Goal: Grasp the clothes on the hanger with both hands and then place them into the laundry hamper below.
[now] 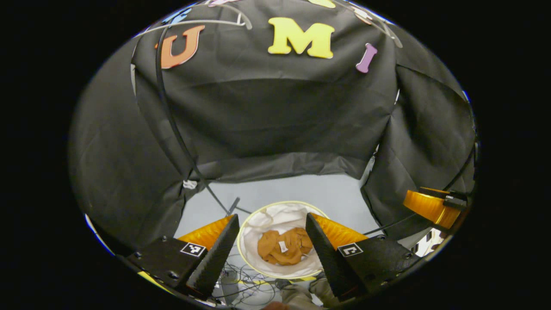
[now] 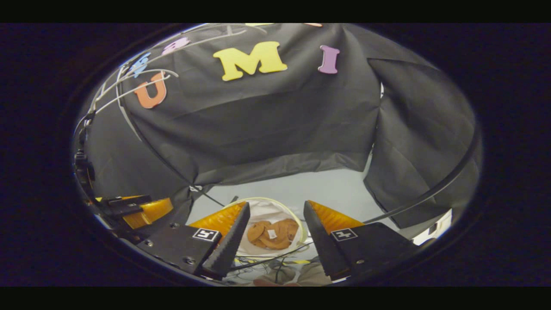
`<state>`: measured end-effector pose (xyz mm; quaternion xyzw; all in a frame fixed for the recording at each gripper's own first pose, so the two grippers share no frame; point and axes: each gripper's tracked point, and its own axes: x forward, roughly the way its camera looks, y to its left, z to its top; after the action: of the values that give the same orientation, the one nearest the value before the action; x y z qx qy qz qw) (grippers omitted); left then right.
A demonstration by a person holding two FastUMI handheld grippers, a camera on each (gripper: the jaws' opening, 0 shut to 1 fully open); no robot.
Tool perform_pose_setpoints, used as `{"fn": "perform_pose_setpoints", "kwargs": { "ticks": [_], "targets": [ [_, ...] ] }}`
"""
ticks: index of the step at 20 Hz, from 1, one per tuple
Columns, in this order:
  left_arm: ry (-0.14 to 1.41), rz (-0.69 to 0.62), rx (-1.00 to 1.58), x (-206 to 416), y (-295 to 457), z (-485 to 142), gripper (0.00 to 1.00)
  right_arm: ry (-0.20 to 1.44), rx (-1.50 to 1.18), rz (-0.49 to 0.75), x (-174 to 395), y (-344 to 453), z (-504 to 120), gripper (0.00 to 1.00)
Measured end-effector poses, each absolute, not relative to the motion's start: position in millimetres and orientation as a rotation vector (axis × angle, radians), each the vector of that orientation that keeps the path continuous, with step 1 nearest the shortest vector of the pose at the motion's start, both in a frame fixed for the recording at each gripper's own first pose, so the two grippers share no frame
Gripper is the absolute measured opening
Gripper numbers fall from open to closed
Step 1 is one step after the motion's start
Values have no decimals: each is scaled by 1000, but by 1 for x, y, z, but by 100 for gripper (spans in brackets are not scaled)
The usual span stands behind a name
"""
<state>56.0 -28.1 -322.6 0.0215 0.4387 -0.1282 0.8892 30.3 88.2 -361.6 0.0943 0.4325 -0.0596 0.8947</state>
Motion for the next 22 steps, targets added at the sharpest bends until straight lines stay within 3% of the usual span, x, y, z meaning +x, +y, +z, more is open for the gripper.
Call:
{"fn": "perform_pose_setpoints", "kwargs": {
  "ticks": [6, 13, 14, 22],
  "targets": [
    [697, -327, 34, 59, -38, -242, 95, 717, 156, -79, 27, 85, -283, 79],
    [435, -272, 40, 53, -26, -131, 95, 488, 129, 38, 35, 81, -181, 82],
    [402, -263, 23, 47, -27, -114, 100, 451, 117, 54, 30, 76, -165, 82],
    [155, -185, -22, -2, -34, 15, 90, 194, 133, 171, -35, 29, -39, 82]
  ]
}}
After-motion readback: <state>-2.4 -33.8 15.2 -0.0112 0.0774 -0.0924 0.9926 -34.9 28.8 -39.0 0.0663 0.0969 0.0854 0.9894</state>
